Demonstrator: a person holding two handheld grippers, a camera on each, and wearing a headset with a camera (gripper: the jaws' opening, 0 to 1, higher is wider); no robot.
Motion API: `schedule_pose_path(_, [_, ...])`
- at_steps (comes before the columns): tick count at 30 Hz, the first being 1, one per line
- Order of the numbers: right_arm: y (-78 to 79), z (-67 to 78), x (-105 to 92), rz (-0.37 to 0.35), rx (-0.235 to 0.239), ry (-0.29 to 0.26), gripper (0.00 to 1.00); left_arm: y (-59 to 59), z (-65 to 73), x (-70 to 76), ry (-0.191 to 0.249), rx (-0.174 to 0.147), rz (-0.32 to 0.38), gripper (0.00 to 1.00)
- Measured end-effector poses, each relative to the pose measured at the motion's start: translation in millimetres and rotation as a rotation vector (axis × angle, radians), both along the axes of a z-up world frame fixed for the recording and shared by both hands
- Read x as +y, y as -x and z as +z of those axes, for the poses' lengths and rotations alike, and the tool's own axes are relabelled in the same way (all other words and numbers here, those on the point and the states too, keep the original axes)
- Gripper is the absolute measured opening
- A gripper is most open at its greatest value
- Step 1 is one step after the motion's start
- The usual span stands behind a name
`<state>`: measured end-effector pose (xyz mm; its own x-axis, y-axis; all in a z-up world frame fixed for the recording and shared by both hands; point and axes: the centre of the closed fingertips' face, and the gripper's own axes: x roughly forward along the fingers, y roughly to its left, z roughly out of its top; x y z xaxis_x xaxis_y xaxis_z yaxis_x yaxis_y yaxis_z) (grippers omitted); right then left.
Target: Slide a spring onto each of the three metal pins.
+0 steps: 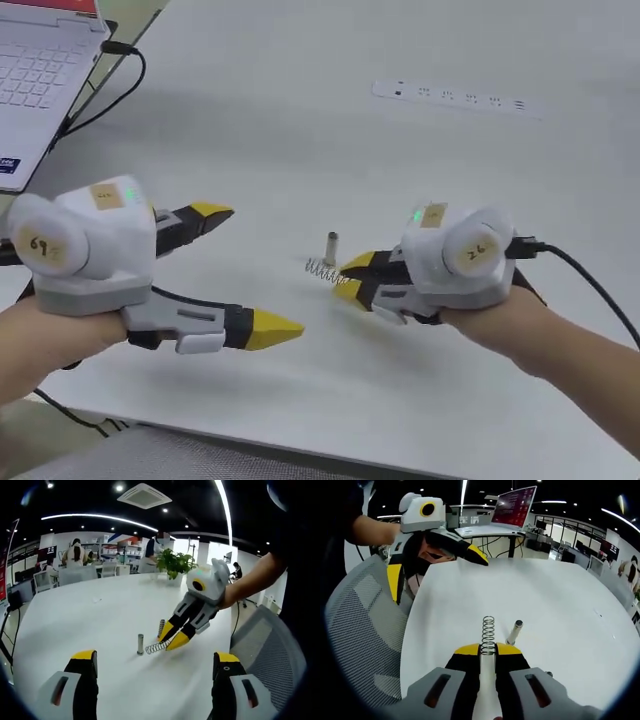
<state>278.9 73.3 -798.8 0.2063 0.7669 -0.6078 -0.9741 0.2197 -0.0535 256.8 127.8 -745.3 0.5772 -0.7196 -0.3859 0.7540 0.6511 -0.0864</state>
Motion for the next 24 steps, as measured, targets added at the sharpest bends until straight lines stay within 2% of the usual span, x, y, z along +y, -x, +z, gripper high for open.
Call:
schedule_pose_path(5, [2.8,17.3,-11.6,-0.004,0.009,-0.033,0.08,1.5,4.1,-10.5,0.001,-0.008,-0.027,0.92])
schedule_pose_path(8, [7.7,25.6,-20.8,0.007,0.014,-0.035,0.08,1.7,9.4,-16.5,0.007,-0.024,-0.043,0.89])
schedule_pose_path(13, [17.2,30.8,-33.0,0.054,-0.011,0.0,0.08,-0.1,14.5,-26.7,0.005,-0.045,-0.071,0.84])
schedule_pose_path(18, [25.5,36.5,-38.9,0.077,-0.017,0.004,0.08,-2.3,18.3,-39.0,0.013,-0.052,-0.108,0.79])
schedule_pose_path(24, [27.6,37.5,-42.7,0.074,-0.013,-0.002,0.08,0.1,15.3,-56.3,0.011,-0.039,-0.186,0.67])
